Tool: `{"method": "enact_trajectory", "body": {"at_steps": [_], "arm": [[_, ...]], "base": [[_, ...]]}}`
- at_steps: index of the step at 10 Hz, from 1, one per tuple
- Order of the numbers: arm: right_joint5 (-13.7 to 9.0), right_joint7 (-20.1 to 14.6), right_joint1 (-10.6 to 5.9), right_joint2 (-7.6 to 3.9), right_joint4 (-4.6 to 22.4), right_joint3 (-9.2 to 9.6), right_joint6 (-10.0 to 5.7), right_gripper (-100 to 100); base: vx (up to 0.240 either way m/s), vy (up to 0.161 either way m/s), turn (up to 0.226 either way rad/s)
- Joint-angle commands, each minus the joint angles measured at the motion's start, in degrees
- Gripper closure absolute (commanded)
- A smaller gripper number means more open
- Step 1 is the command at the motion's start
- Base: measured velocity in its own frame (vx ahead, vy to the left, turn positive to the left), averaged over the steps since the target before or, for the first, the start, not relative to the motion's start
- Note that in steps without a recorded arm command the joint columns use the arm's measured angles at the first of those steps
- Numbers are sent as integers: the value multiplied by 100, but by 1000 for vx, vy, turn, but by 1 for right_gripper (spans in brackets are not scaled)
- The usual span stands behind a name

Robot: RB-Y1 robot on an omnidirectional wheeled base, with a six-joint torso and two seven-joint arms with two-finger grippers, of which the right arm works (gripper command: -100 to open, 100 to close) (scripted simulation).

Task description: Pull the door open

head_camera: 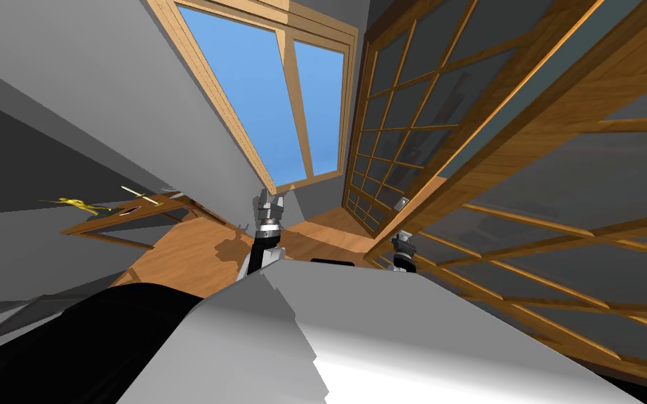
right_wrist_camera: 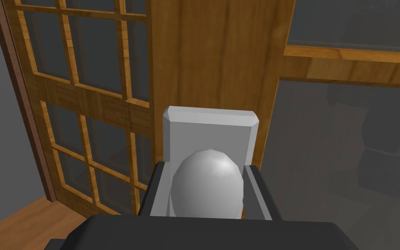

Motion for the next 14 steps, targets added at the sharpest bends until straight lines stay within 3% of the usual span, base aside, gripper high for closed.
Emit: {"method": "enact_trajectory", "body": {"at_steps": [1,3,4,13,14], "arm": [[80,-94,31,-20,-71,128,38,100],[173,-188,40,-36,-121,273,58,100],[146,-148,14,-37,-89,226,52,100],[543,-613,151,-184,-286,845,9,100],[525,-601,102,-181,-204,818,-12,100]], "base": [[-270,-2,85],[-265,27,66],[-111,27,14],[-211,-9,58],[-100,8,15]]}}
